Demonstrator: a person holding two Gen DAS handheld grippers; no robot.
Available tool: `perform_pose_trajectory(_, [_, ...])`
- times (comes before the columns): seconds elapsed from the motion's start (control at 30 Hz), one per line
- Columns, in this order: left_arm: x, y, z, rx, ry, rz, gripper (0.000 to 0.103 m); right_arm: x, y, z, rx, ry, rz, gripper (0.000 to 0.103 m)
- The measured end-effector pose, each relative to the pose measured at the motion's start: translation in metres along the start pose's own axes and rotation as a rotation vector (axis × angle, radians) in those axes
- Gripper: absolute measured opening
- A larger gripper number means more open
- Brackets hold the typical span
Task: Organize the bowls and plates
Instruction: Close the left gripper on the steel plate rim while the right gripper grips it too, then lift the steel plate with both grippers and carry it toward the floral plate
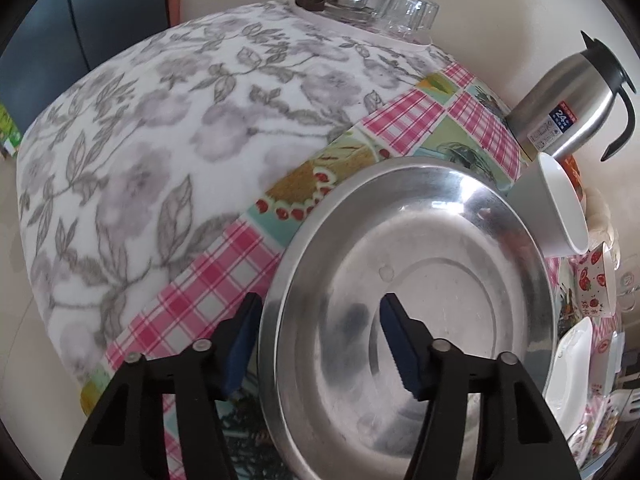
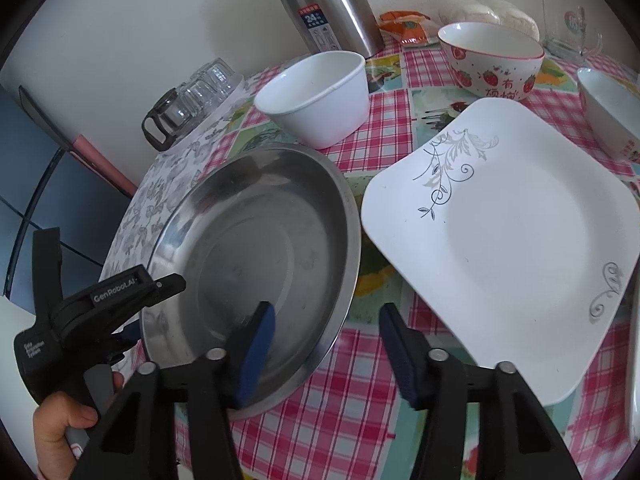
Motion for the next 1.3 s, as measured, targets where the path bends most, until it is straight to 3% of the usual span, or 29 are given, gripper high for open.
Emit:
perform_pose_trajectory(0.2, [0.007, 0.001, -0.008, 0.022, 0.041, -0.003, 0.049, 0.015, 0.008, -0.007, 0.034, 0.006, 0.006, 0.035])
perform_pose_trajectory(0.43, [0.014, 0.002, -0.015, 0.048, 0.081, -0.021, 0.036, 0.028, 0.007, -0.014, 0.004, 0.022, 0.031, 0.028])
perform_pose_trajectory(0.63, [0.016, 0.000, -0.018, 0.040, 0.097, -0.004, 0.035, 0.030, 0.004, -0.015, -0.003, 0.029, 0.026, 0.021])
perform_pose_trajectory(0.93, [0.015, -0.021, -0.021, -0.026, 0.110, -0.024, 0.035, 0.028, -0.019, -0.005, -0.085, 0.002, 0.015, 0.021])
perform_pose_trajectory(1.3, [0.011, -0.019, -0.019, 0.006, 0.099, -0.018, 0.031, 0.029, -0.014, -0.005, -0.048, -0.018, -0.036, 0.017])
Point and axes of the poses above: each gripper's, at about its wrist camera, not at the fingertips, and x roughly the way its jaws point, y to its right, z to its underside, the point moved 1 cm from there along x, roughly the way its jaws point, and after that the axes turned 13 degrees about y, right-handed, at the moved point
